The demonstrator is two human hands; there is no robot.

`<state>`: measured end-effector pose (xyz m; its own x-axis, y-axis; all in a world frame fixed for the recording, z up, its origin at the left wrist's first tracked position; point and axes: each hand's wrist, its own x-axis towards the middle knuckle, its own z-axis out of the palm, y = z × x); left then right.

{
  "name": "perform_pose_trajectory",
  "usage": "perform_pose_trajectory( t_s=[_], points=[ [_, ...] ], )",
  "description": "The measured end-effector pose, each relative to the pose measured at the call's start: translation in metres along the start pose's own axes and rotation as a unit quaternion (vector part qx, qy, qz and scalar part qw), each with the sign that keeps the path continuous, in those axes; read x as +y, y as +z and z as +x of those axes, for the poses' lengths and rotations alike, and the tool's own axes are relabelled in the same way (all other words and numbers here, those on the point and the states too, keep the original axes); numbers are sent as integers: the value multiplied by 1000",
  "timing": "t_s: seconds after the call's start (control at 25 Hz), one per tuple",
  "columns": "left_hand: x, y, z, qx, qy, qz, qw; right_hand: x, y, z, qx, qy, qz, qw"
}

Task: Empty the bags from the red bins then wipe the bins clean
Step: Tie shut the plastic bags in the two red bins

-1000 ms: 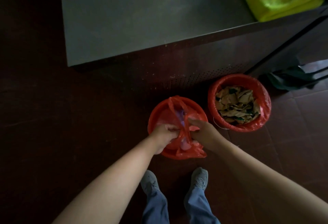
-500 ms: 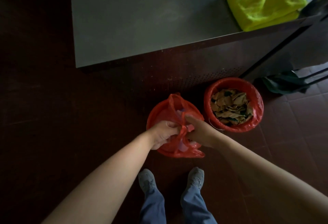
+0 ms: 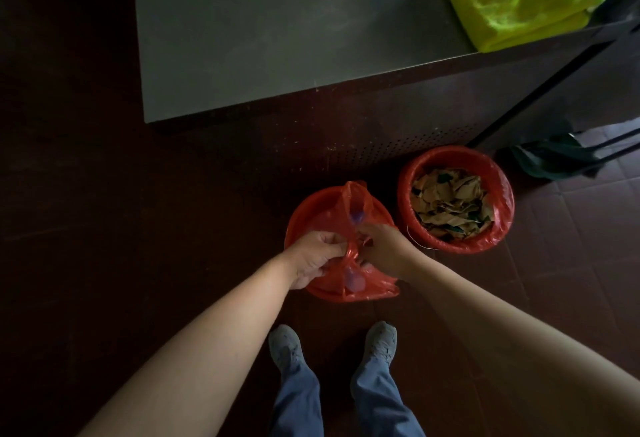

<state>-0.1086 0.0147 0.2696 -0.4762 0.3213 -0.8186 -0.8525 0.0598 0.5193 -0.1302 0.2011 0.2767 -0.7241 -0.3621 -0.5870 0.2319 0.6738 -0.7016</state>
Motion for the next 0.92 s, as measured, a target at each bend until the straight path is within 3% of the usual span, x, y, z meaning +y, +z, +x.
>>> perform_pose_trajectory(
  t_s=[0.28,0.4,0.56,0.72,0.92],
  points=[
    [-1,-1,7,94,47,82,991,18,5,10,90,-45,-99,990],
    [-1,-5,17,182,99,194,959,29,7,9,117,-51,-107,986],
    [3,-4,23,285,122,253,916,37,4,7,152,-33,-117,981],
    [13,-12,22,373,102,297,873,45,-3,6,193,28,-89,977],
    [9,-49,28,457,49,163,873,67,-12,-1,297,208,79,929]
  ],
)
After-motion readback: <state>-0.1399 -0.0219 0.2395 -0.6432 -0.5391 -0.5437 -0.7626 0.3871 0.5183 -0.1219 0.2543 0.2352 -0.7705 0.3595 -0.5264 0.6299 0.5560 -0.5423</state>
